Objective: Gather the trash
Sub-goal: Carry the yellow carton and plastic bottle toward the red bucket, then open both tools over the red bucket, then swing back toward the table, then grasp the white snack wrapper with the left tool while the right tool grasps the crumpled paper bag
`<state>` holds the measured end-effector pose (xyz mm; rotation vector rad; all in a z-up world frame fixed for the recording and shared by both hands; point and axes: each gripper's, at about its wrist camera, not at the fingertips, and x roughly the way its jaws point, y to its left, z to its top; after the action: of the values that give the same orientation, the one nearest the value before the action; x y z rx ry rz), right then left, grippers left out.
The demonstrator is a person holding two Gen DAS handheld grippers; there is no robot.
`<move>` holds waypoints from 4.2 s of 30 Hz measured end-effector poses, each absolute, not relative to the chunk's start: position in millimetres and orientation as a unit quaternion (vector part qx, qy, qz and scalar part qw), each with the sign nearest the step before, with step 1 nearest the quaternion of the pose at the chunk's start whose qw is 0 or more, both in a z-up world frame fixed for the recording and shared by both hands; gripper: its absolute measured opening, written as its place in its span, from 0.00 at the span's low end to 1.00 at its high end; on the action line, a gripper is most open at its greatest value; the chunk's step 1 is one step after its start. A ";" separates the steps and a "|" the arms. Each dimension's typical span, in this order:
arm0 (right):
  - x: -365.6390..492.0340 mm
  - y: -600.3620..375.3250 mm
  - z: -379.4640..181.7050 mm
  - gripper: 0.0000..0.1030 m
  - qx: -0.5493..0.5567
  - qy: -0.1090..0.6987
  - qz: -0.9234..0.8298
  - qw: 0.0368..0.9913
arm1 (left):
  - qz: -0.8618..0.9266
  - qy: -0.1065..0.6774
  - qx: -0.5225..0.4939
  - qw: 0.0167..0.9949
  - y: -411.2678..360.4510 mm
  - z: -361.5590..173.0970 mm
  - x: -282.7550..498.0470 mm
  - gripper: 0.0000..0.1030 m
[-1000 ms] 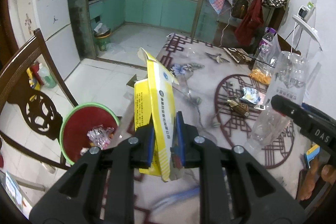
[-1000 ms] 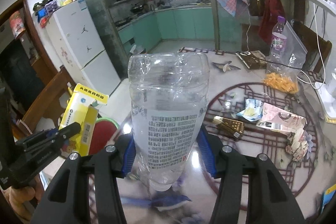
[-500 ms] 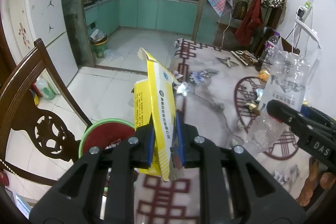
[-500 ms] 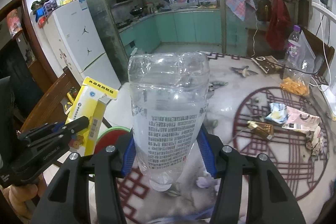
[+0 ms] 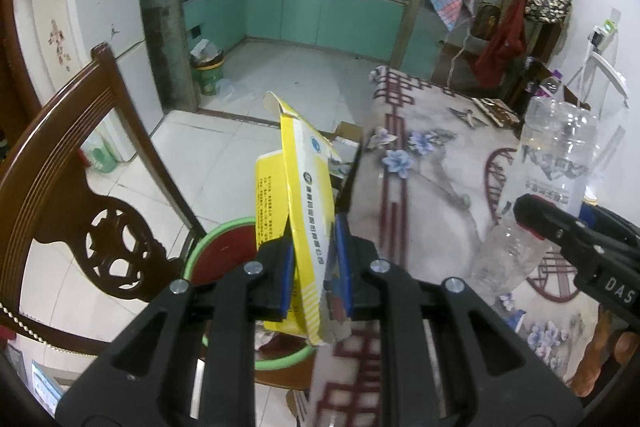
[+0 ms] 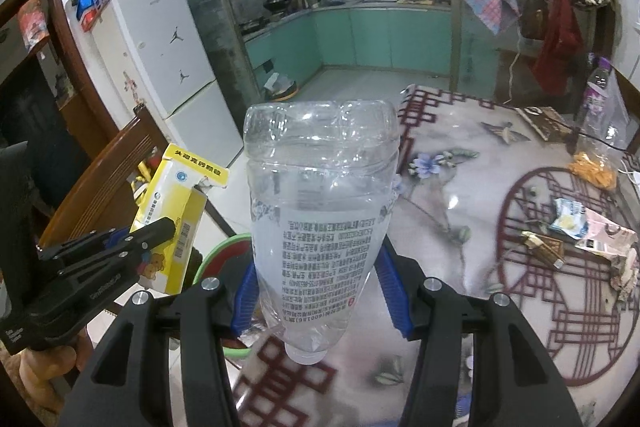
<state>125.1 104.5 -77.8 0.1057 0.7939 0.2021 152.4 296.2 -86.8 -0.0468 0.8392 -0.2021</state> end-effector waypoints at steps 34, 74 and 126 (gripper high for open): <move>194.9 197.7 -130.2 0.76 0.050 0.441 0.208 0.872 | -0.018 0.446 -0.057 0.893 376.5 -133.9 194.7 0.77; 20.2 -298.1 -152.4 0.77 0.126 0.451 -0.082 0.880 | -0.150 0.483 -0.008 0.862 21.3 -133.5 66.2 0.78; 84.4 -382.3 -194.4 0.40 0.198 0.472 -0.055 0.857 | -0.265 0.471 0.188 0.820 -210.2 -204.1 219.6 0.52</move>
<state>84.4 -382.3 -194.4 0.4164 0.9918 -0.1154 219.6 -210.2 -204.1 0.4007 1.0032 -0.5644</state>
